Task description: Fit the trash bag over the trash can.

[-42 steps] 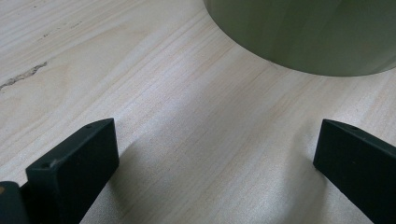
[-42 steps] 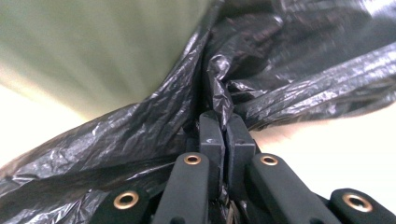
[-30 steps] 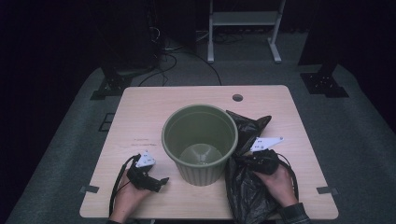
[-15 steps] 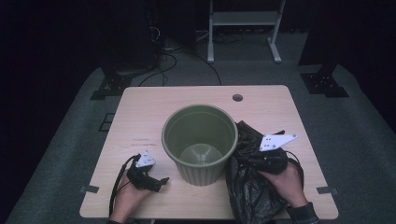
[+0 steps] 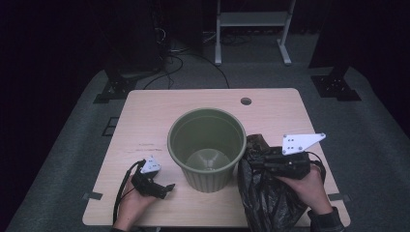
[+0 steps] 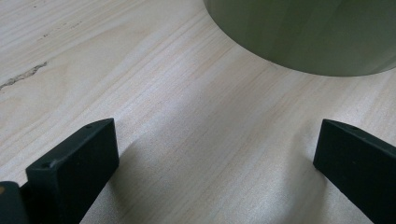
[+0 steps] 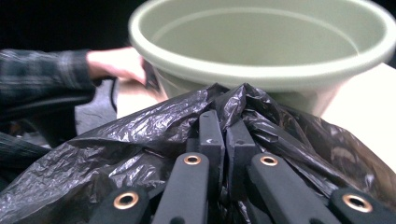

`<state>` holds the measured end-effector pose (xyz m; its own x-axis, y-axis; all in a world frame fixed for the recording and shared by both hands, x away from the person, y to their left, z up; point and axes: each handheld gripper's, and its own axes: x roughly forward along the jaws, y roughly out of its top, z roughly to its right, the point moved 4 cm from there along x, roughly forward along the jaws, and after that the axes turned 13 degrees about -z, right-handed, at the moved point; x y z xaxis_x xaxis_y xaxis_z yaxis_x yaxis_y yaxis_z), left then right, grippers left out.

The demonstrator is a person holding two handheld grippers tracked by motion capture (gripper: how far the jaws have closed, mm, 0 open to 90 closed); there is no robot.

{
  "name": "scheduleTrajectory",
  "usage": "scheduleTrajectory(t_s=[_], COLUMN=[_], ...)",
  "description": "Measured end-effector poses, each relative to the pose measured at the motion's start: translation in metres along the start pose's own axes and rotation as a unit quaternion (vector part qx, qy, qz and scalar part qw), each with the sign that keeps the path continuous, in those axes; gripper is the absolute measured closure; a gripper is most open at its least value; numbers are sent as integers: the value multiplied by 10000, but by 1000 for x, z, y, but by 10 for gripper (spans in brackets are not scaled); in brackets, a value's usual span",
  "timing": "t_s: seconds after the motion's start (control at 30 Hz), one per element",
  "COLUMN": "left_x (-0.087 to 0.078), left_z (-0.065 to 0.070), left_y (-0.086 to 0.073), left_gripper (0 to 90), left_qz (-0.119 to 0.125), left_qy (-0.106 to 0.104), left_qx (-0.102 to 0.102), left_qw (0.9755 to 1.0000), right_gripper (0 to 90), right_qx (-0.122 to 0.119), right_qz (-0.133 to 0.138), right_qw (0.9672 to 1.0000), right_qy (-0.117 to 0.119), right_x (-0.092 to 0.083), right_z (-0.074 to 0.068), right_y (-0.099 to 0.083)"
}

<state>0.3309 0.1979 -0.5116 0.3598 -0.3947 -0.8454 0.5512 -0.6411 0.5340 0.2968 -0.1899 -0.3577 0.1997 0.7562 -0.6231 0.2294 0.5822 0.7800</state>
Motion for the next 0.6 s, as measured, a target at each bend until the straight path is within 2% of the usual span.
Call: scheduleTrajectory(t_s=[0.17, 0.6], left_x=[0, 0], left_z=[0, 0], left_y=[0, 0], left_gripper=[0, 0], left_qz=[13, 12], left_qy=[0, 0], left_qx=[-3, -2], left_qw=[10000, 10000], right_gripper=[880, 879], right_qx=[-145, -448], right_qz=[180, 221], right_qw=[9996, 9977], right_qy=[184, 466], right_x=[-12, -20], right_z=[-3, -2], right_y=[14, 56])
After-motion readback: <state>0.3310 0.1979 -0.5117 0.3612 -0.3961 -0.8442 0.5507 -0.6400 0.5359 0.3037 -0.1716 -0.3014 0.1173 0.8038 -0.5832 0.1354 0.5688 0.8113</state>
